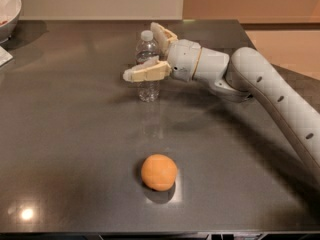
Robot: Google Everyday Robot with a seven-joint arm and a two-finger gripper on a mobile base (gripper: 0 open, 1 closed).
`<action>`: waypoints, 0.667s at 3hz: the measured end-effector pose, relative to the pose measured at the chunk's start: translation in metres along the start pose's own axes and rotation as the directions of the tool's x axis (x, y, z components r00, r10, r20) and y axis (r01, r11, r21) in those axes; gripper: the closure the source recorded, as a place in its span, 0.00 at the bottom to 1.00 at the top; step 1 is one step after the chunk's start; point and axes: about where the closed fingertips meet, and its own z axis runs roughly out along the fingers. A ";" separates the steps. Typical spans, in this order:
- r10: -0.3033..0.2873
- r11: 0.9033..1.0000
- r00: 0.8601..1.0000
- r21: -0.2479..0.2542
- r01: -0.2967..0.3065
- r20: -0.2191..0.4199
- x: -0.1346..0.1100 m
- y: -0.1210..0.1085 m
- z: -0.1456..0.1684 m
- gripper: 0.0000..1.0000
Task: Place water bottle upright
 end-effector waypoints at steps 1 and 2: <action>-0.018 0.999 1.000 -0.038 0.017 -0.023 -0.014 0.005 0.007 0.00; -0.031 0.997 0.999 -0.065 0.029 -0.034 -0.024 0.009 0.011 0.00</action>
Offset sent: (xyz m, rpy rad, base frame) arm -0.0137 0.0110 0.0354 -0.0780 -0.0346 0.0707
